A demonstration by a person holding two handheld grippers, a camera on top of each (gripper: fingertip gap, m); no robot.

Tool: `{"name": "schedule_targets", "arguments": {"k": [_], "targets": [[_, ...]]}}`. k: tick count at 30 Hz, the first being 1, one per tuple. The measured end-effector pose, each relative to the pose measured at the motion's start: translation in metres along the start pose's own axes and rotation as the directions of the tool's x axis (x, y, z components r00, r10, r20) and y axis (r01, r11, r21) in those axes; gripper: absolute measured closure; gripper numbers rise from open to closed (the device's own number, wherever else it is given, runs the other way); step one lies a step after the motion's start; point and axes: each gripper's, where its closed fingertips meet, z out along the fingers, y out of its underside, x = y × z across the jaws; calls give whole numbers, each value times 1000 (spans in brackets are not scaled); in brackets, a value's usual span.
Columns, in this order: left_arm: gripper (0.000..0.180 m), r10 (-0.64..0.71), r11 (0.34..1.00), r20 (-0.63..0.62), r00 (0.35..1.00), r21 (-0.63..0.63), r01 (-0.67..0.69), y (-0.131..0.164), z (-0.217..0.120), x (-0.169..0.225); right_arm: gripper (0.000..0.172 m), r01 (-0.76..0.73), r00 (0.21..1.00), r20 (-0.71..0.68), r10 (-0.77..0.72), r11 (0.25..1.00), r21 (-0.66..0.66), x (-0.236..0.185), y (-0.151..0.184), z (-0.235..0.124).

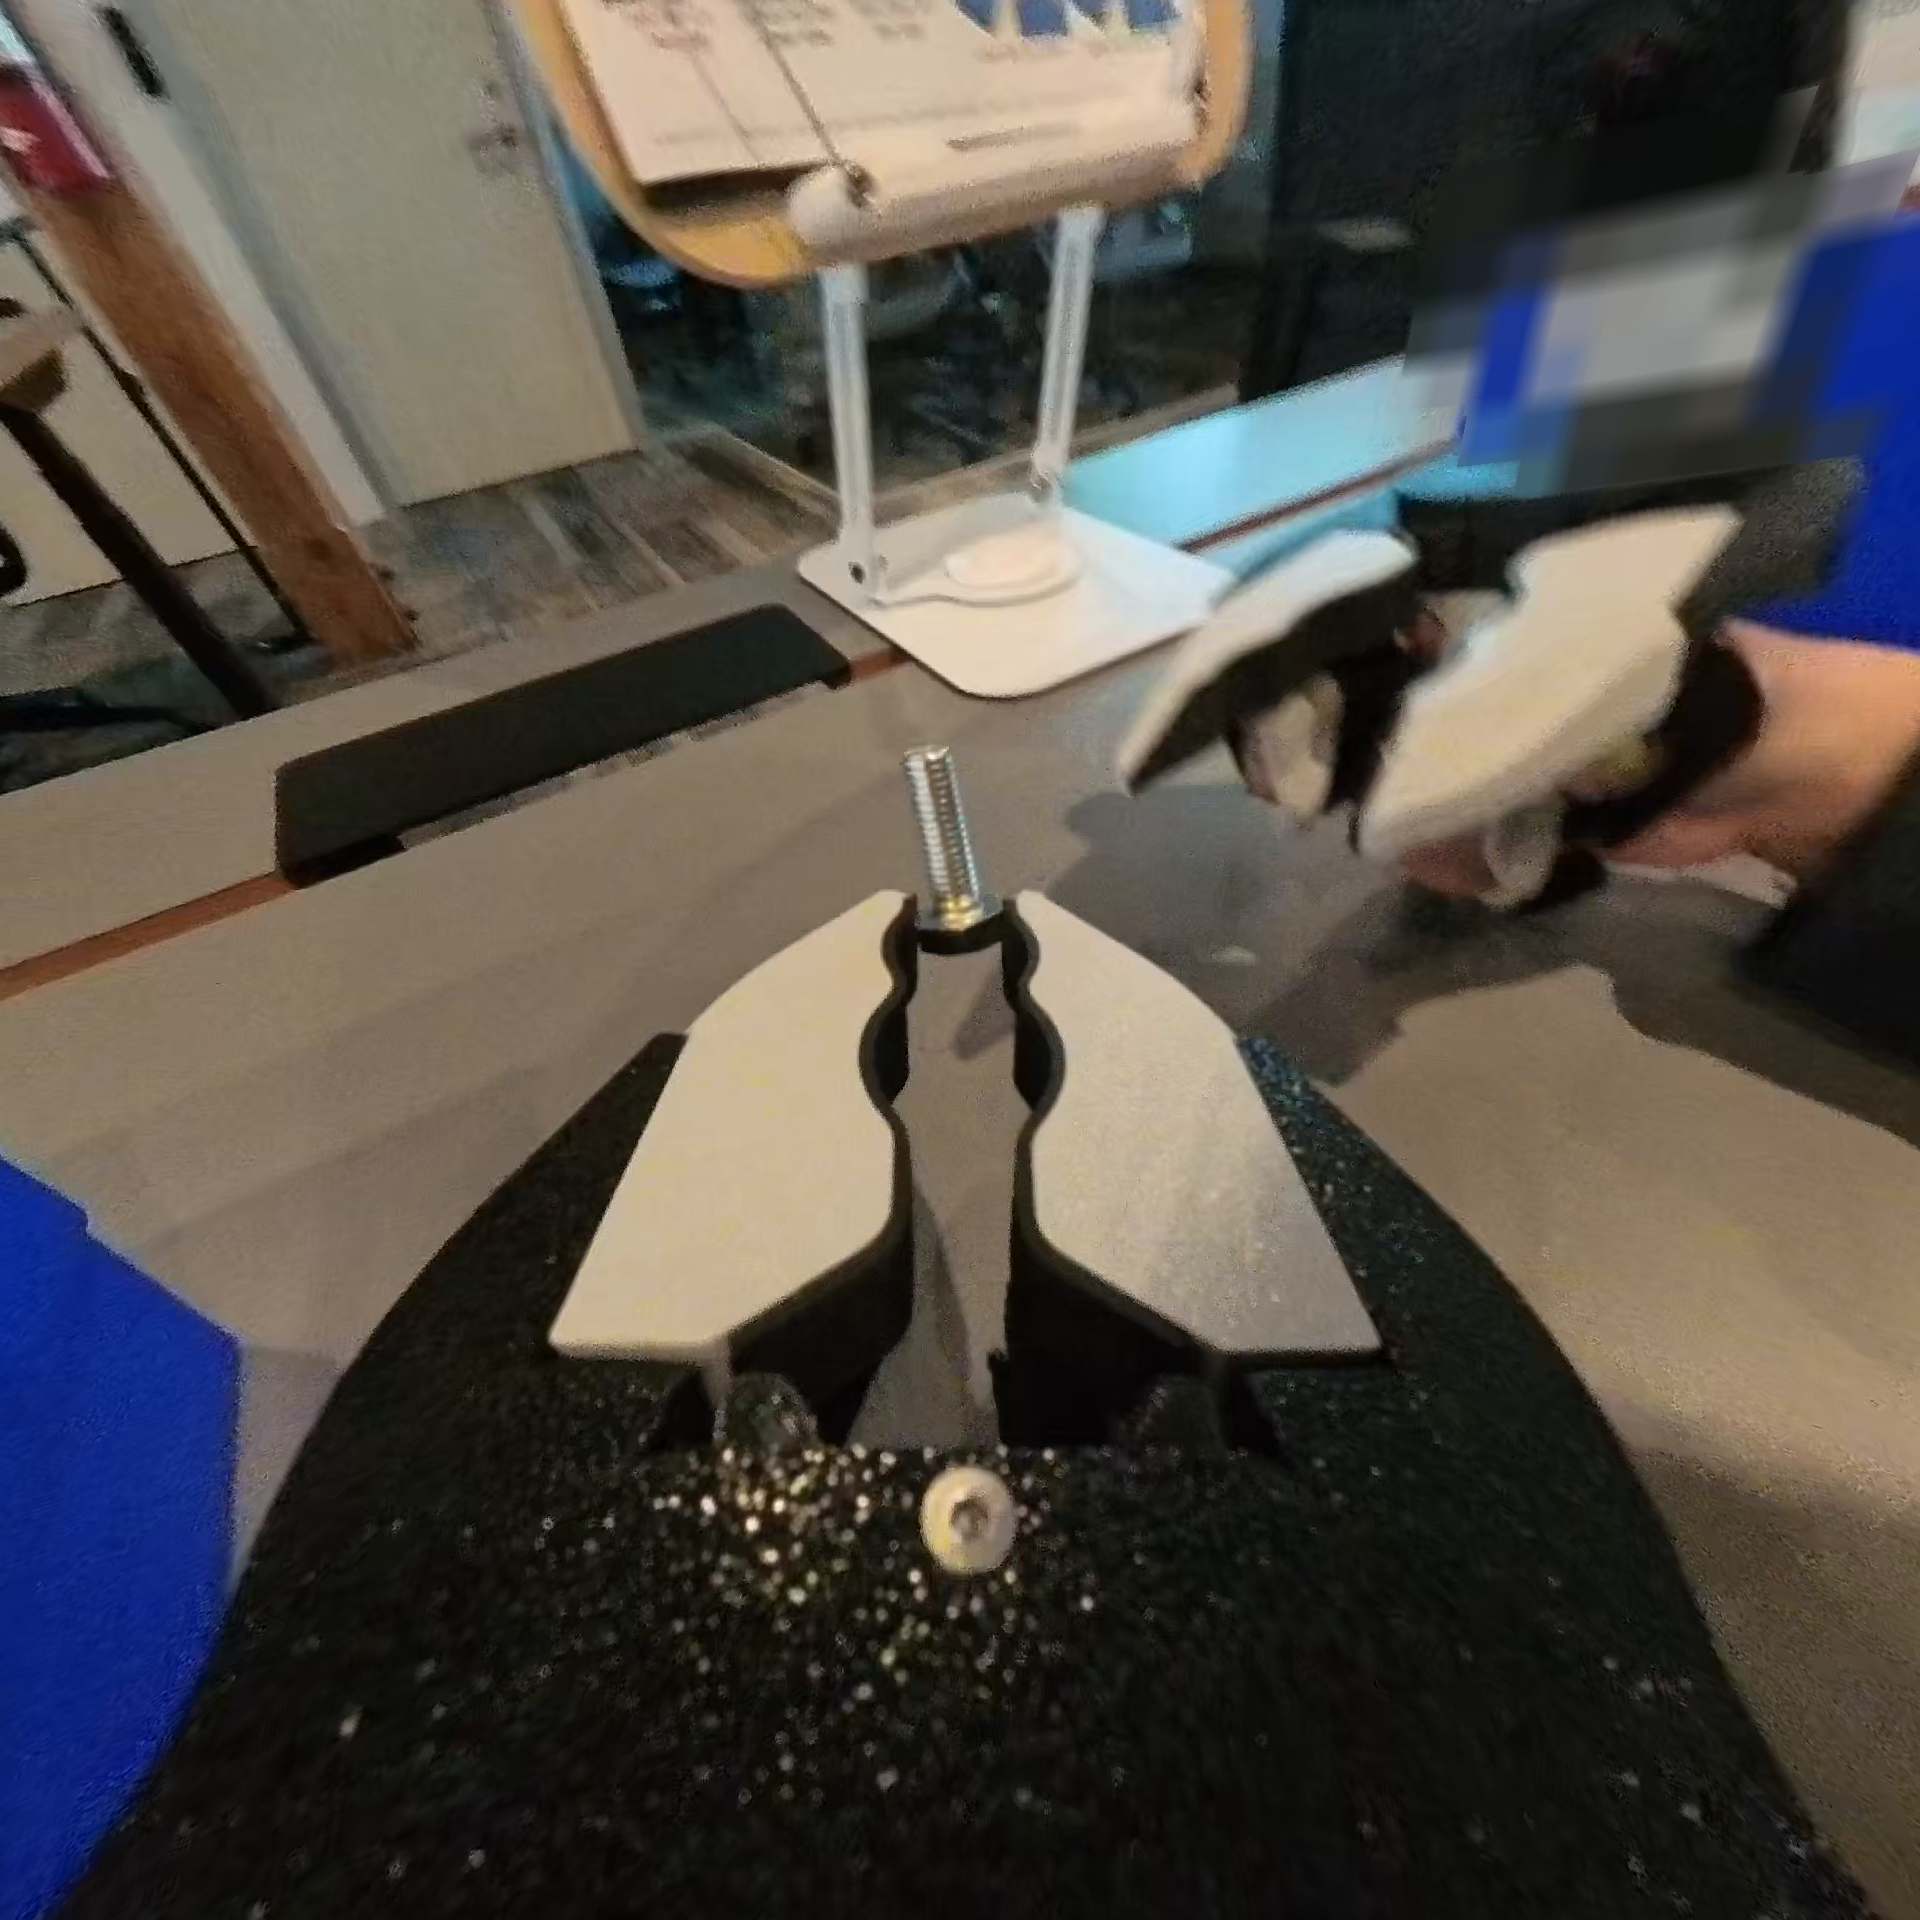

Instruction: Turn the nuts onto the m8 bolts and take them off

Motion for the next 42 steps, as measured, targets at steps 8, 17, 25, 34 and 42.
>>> {"name": "schedule_targets", "arguments": {"k": [8, 17, 25, 34, 42], "targets": [[166, -99, 974, -2, 995, 204, 98, -30, 32, -15, 141, 96, 993, -35, -115, 937, -335, 1, 54, -5], [166, -55, 962, -79, 995, 263, 74, -26, 19, -7, 139, 108, 970, -119, -213, 812, -574, 1, 93, -3], [165, -55, 966, -150, 987, 240, 91, -24, 23, 2, 145, 66, 960, -185, -212, 810, -583, 4, 95, -1], [165, -57, 966, -228, 972, 233, 111, -26, 25, 13, 158, 45, 967, -179, -181, 813, -581, 2, 96, 1], [165, -37, 966, -343, 939, 228, 121, -27, 31, 37, 158, 35, 932, -295, -212, 860, -509, 6, 50, -32]]}}
